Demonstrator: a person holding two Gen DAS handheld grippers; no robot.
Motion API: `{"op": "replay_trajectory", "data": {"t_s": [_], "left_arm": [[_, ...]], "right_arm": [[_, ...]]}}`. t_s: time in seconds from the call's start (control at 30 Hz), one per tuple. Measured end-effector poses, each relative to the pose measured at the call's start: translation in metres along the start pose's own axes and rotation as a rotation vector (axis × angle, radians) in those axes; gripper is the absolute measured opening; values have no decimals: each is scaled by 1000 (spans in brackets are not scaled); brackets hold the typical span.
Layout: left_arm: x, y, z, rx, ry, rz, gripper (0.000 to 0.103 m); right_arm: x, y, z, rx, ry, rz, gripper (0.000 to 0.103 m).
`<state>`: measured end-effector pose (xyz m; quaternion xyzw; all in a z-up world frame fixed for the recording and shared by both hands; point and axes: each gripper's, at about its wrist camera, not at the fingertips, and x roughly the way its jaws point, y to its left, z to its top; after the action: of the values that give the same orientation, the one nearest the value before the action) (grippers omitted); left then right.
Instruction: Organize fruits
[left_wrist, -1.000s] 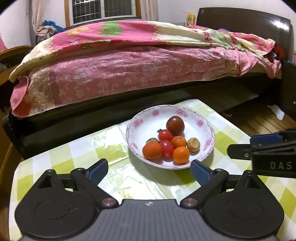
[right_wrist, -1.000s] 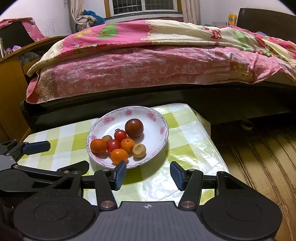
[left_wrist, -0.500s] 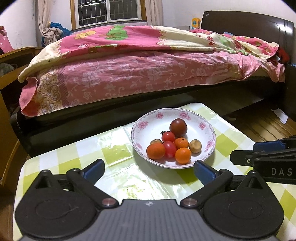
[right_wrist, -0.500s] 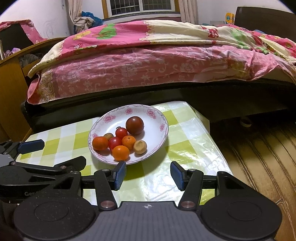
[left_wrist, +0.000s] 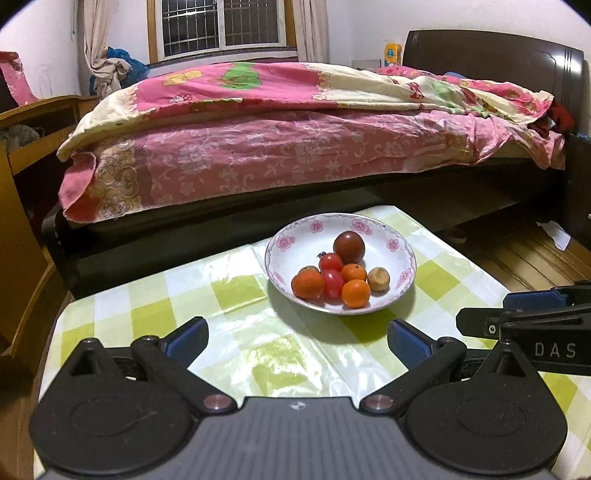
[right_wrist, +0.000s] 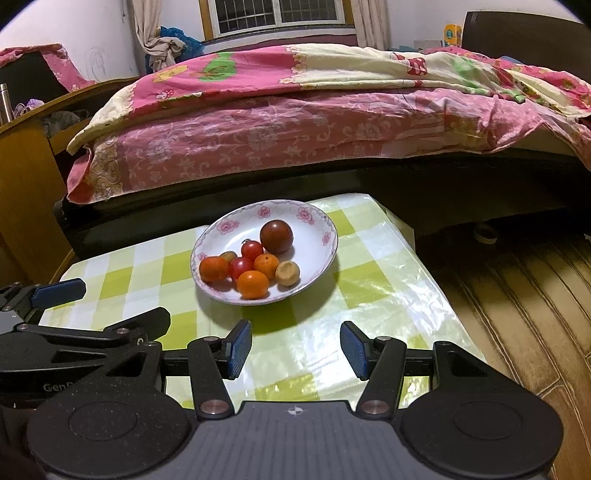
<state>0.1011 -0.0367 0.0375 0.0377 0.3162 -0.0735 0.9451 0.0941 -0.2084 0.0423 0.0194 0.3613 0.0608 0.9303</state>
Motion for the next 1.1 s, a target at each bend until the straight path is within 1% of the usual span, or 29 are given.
{"op": "replay_trajectory", "data": {"t_s": [0.43, 0.83, 1.0, 1.1], "left_arm": [[-32, -4, -22, 4, 20, -11, 103], [-55, -3, -39, -10, 14, -15, 103], [-65, -8, -48, 14, 0, 9, 103], [-68, -8, -52, 20, 6, 12, 103]], "right_arm": [[-28, 5, -28, 61, 40, 2, 50], [-47, 11, -43, 73, 41, 4, 50], [-53, 14, -52, 68, 52, -3, 50], [-55, 15, -57, 68, 59, -5, 50]]}}
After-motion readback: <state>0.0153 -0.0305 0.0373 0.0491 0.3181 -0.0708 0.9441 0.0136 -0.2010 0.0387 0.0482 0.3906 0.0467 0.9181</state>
